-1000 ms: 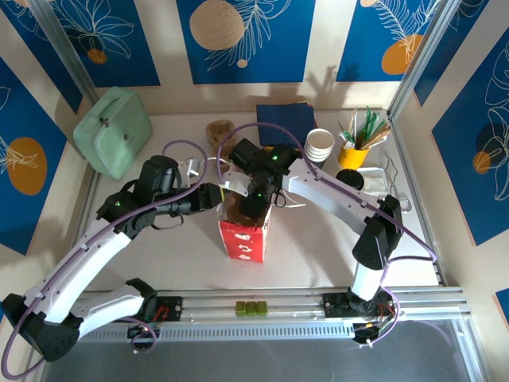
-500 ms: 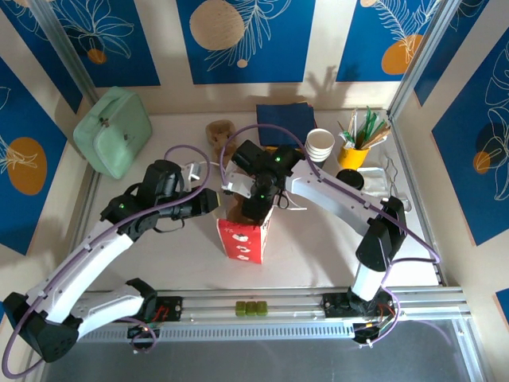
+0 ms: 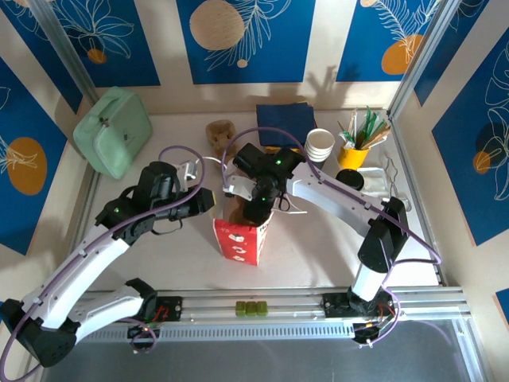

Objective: Pack the takeout coffee

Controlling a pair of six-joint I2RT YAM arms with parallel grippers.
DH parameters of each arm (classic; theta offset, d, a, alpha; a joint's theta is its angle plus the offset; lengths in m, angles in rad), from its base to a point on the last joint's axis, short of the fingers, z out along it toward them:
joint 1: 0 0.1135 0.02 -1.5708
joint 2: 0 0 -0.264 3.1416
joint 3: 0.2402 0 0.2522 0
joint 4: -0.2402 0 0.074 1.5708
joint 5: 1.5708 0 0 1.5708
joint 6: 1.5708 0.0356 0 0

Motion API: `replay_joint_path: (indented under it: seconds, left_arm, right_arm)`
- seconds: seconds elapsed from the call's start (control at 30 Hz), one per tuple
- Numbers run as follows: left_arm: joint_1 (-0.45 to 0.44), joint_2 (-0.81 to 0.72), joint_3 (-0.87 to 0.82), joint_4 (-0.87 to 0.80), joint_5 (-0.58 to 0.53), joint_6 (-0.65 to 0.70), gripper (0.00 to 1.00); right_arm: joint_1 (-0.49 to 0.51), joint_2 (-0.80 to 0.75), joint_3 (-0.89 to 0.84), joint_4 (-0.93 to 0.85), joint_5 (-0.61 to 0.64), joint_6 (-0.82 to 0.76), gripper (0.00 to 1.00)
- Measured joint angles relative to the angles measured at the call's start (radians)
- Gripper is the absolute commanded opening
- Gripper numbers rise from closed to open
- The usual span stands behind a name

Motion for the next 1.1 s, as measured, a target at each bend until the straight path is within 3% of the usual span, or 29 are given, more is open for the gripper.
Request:
replay_joint_path:
  seconds: [1.1]
  left_arm:
    - [0.000, -0.003, -0.010, 0.022, 0.014, -0.004, 0.06]
  right_arm:
    - [-0.008, 0.064, -0.048, 0.061, -0.026, 0.000, 0.47]
